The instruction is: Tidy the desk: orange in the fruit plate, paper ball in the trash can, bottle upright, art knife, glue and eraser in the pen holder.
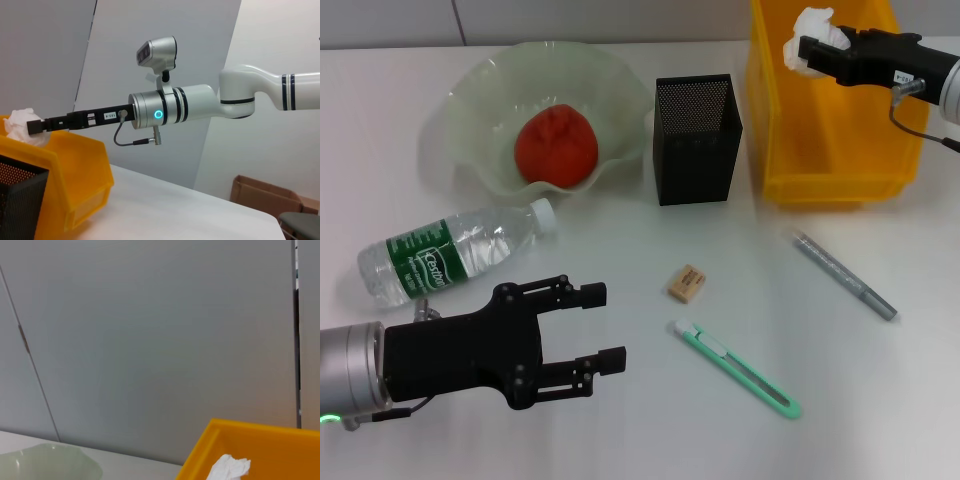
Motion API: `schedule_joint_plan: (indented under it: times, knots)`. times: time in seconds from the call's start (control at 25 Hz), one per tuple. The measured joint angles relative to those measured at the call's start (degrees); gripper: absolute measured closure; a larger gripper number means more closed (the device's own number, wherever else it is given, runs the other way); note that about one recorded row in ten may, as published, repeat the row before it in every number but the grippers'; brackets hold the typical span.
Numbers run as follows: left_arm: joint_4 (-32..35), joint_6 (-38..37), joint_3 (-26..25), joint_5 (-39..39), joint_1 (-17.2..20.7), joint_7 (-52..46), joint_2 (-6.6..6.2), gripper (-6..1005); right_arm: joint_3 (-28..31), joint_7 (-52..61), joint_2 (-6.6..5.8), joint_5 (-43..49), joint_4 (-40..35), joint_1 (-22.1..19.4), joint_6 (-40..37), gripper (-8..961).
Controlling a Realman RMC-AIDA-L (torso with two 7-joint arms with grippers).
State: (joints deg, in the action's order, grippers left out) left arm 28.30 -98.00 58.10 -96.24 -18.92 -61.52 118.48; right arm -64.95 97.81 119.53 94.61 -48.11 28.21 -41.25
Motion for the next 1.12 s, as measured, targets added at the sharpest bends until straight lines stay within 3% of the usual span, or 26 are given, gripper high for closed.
schedule_joint_plan:
  times: [0.76,0.88,1.0,1.04,1.12]
  knots:
    - [0.23,0.01,-0.01,0.02,-0.07,0.0,0.0,271,0.01,-0.16,-0.01,-0.5,-1.65,-0.57,-1.6,222]
    - [0.25,0.01,-0.01,0.04,-0.06,0.0,0.0,271,0.02,-0.89,0.02,-2.68,-3.41,-1.92,-6.28,216]
    - [0.25,0.01,-0.19,0.05,-0.07,0.0,0.0,271,0.63,-6.16,-0.07,-8.82,-4.69,-4.08,-16.08,216]
    - [0.1,0.01,-1.35,0.07,-0.06,0.0,0.0,271,0.91,-12.74,-0.14,-14.35,-4.25,-5.87,-24.16,216]
    - [0.05,0.01,-1.95,0.08,-0.04,0.0,0.0,271,0.91,-15.98,-0.15,-16.58,-3.46,-6.75,-27.48,216]
